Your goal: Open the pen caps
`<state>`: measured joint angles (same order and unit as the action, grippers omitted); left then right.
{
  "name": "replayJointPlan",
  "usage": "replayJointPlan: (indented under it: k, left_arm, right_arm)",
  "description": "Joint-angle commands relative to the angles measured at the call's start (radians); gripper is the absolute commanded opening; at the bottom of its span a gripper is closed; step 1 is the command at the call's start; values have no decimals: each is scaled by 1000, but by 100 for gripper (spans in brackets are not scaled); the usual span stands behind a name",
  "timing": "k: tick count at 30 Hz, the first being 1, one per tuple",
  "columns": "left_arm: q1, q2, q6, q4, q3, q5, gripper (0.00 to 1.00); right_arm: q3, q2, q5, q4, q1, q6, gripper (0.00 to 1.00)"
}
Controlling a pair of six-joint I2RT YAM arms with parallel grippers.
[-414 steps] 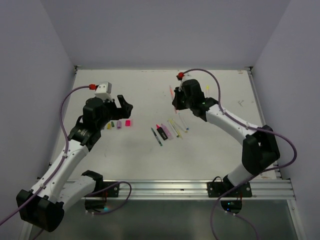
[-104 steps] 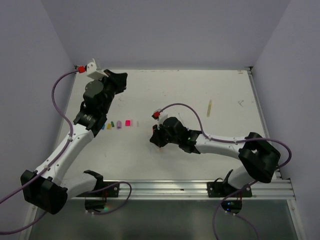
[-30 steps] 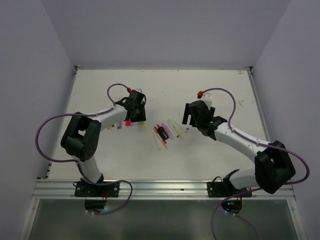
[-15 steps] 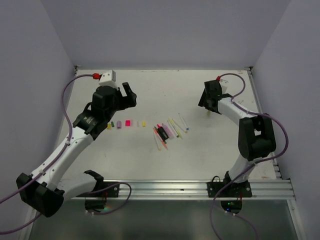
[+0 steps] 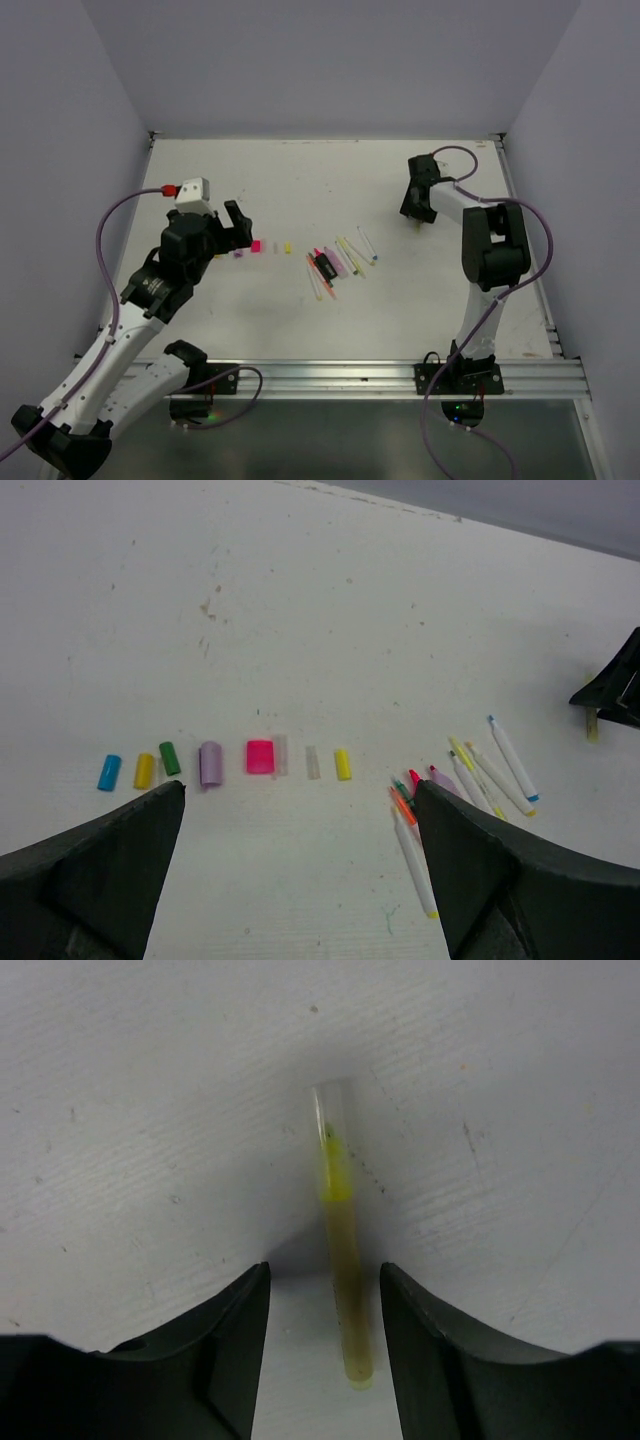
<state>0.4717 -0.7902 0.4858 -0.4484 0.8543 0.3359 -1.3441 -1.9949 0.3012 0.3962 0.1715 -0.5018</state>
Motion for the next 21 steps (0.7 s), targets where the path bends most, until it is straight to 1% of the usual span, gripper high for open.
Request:
replayJointPlan:
  k: [1,2,3,5,6,7,8,10,15,18,21]
  left_arm:
    - [-2,32,-16,-21,-44,-31,100]
    - [-2,39,-16,-16,-52,-47,100]
    - [-2,42,-13,-13,-57,-55,100]
    - [-2,42,-13,5,-67,-86,100]
    - [-2,39,-13,11,-69,-96,100]
    - [-2,36,-15,20,-72,-110,100]
    - [-2,28,-16,43,-74,-141,100]
    - [-2,17,-16,65,-74,-175,100]
    - [-2,-61,-3,125,-54,-288,100]
    - [-2,-116,17,155,-32,-357,100]
    - [-2,-167,45,204,-15,-429,100]
  right_arm:
    - [-38,-31,-48,27,-13,31,49]
    - [-43,-38,-54,39,-13,32,47]
    - [-40,-41,-57,43,-13,34,40]
    - [-24,-39,-68,36,-13,39,31]
    - [-18,-36,-76,32,-13,46,24]
    - [-13,-27,-76,32,-13,48,13]
    - [-3,-21,-77,26,-13,51,7]
    - [10,-1,-83,13,-12,68,0]
    - [88,142,-125,-66,8,97,0]
    - [120,237,-119,-91,63,126,0]
    - [152,335,-145,-125,155,132,0]
